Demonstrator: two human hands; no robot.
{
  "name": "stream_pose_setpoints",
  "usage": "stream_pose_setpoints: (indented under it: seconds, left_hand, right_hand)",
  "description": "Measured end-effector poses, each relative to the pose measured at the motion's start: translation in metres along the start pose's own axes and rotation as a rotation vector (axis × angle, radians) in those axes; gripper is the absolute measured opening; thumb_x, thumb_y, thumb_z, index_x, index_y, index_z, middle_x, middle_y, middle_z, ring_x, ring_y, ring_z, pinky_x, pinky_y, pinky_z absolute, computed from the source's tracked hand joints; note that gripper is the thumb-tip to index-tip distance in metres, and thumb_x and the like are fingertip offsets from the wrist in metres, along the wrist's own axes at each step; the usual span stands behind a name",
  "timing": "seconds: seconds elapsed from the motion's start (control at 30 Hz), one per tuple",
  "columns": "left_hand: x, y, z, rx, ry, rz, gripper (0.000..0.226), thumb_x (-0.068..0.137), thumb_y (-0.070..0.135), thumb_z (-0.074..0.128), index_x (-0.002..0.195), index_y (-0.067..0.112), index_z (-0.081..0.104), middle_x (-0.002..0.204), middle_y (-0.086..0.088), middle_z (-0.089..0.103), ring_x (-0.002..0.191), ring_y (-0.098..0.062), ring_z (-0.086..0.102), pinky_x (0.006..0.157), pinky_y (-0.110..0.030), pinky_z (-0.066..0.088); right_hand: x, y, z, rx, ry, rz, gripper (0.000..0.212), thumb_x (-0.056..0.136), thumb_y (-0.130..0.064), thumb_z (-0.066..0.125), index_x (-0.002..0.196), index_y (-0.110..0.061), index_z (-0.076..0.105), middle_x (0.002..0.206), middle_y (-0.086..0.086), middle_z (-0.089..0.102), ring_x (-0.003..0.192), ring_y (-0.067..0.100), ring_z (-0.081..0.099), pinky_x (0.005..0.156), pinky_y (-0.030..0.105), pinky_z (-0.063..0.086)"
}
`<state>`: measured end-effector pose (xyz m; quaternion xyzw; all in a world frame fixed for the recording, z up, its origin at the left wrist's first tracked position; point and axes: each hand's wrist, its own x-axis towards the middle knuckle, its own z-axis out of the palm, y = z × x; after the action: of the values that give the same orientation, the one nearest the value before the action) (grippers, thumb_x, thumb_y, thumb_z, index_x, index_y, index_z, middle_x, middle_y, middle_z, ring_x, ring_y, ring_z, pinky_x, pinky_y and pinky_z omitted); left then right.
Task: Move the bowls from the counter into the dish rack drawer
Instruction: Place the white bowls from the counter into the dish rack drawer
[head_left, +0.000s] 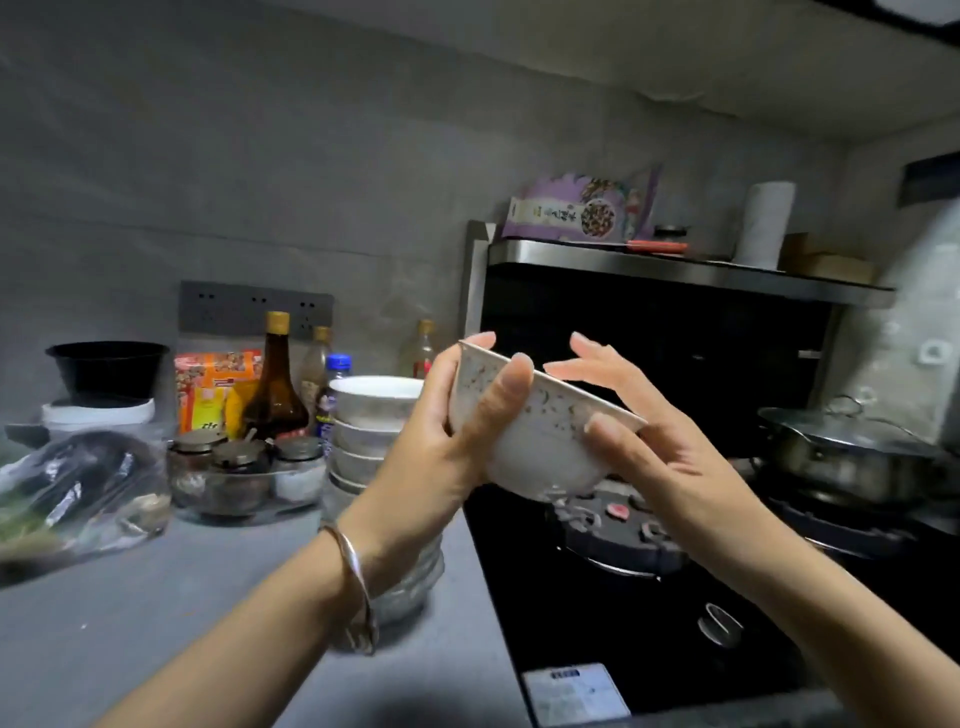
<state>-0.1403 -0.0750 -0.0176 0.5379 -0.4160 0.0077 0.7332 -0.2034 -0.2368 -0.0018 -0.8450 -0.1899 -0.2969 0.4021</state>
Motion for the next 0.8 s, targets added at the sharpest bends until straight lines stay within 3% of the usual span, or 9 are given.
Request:
stream_pose_setpoints:
  seconds: [0.07, 0.13, 0.23, 0.37, 0.5, 0.6, 0.7, 0.77, 0.8]
  left_hand:
    - [-0.024, -0.019, 0.027, -0.068, -0.048, -0.085, 0.068, 0.057, 0.070, 0.068, 0.116, 0.039, 0.051, 0.110, 0.003, 0.068, 0.103, -0.012, 0.065, 0.081, -0.028, 0.056]
    - [-0.052, -0.042, 0.054, -0.112, -0.122, -0.190, 0.048, 0.069, 0.063, 0.061, 0.111, 0.041, 0.054, 0.110, 0.003, 0.068, 0.103, -0.013, 0.066, 0.079, -0.029, 0.057]
    - [-0.091, -0.079, 0.090, -0.175, -0.154, -0.352, 0.057, 0.068, 0.069, 0.061, 0.116, 0.041, 0.048, 0.109, 0.009, 0.069, 0.101, -0.009, 0.066, 0.076, -0.026, 0.056]
    - [-0.129, -0.126, 0.127, -0.167, -0.201, -0.525, 0.064, 0.059, 0.066, 0.058, 0.115, 0.037, 0.047, 0.112, 0.002, 0.068, 0.100, -0.011, 0.066, 0.088, -0.034, 0.055]
    - [-0.160, -0.172, 0.152, -0.130, -0.247, -0.642, 0.072, 0.059, 0.064, 0.056, 0.118, 0.024, 0.046, 0.102, 0.002, 0.066, 0.085, -0.004, 0.068, 0.070, -0.024, 0.056]
    - [-0.180, -0.213, 0.166, -0.098, -0.270, -0.723, 0.065, 0.060, 0.062, 0.054, 0.113, 0.025, 0.045, 0.095, 0.004, 0.063, 0.079, -0.005, 0.065, 0.067, -0.026, 0.055]
    - [-0.199, -0.258, 0.170, -0.052, -0.304, -0.797, 0.054, 0.074, 0.054, 0.053, 0.115, 0.020, 0.049, 0.092, 0.005, 0.061, 0.073, 0.001, 0.059, 0.066, -0.018, 0.050]
    - [-0.211, -0.286, 0.165, 0.031, -0.346, -0.794, 0.052, 0.088, 0.038, 0.053, 0.133, 0.014, 0.041, 0.106, 0.003, 0.061, 0.081, 0.005, 0.059, 0.071, -0.014, 0.048]
    - [-0.216, -0.301, 0.159, 0.117, -0.375, -0.772, 0.058, 0.089, 0.036, 0.053, 0.140, 0.015, 0.034, 0.122, 0.000, 0.057, 0.097, 0.001, 0.058, 0.083, -0.016, 0.048]
  right_hand:
    - [-0.038, 0.005, -0.015, 0.008, -0.067, -0.004, 0.057, 0.068, -0.079, 0.047, 0.111, -0.044, 0.062, 0.134, -0.023, 0.053, 0.138, -0.002, 0.032, 0.117, 0.040, 0.023]
    - [-0.082, 0.016, -0.031, 0.097, -0.153, 0.071, 0.059, 0.073, -0.070, 0.054, 0.109, -0.025, 0.069, 0.116, -0.012, 0.065, 0.120, 0.005, 0.054, 0.105, 0.029, 0.038]
    - [-0.140, 0.033, -0.049, 0.213, -0.253, 0.277, 0.058, 0.076, -0.057, 0.062, 0.092, -0.002, 0.067, 0.088, -0.001, 0.066, 0.085, 0.005, 0.060, 0.079, 0.015, 0.048]
    - [-0.202, 0.057, -0.061, 0.302, -0.344, 0.540, 0.017, 0.082, -0.026, 0.063, 0.075, -0.017, 0.076, 0.071, -0.011, 0.070, 0.069, -0.004, 0.060, 0.066, 0.009, 0.047]
    - [-0.243, 0.081, -0.065, 0.306, -0.438, 0.706, 0.029, 0.091, 0.004, 0.053, 0.080, -0.017, 0.070, 0.054, -0.021, 0.064, 0.050, -0.013, 0.057, 0.050, -0.002, 0.040]
    - [-0.273, 0.107, -0.063, 0.309, -0.475, 0.785, 0.026, 0.094, 0.005, 0.049, 0.088, -0.012, 0.066, 0.051, -0.023, 0.062, 0.046, -0.014, 0.055, 0.047, -0.003, 0.038]
    - [-0.302, 0.138, -0.048, 0.339, -0.410, 0.890, 0.026, 0.092, -0.002, 0.055, 0.083, -0.017, 0.074, 0.067, -0.013, 0.071, 0.062, -0.008, 0.062, 0.059, 0.003, 0.045]
    - [-0.318, 0.163, -0.038, 0.351, -0.345, 0.980, 0.021, 0.091, -0.008, 0.058, 0.084, -0.014, 0.076, 0.078, -0.004, 0.074, 0.070, 0.002, 0.065, 0.064, 0.011, 0.048]
    - [-0.324, 0.175, -0.034, 0.341, -0.309, 1.023, 0.018, 0.090, -0.011, 0.059, 0.086, -0.010, 0.076, 0.081, 0.001, 0.073, 0.072, 0.007, 0.065, 0.066, 0.014, 0.048]
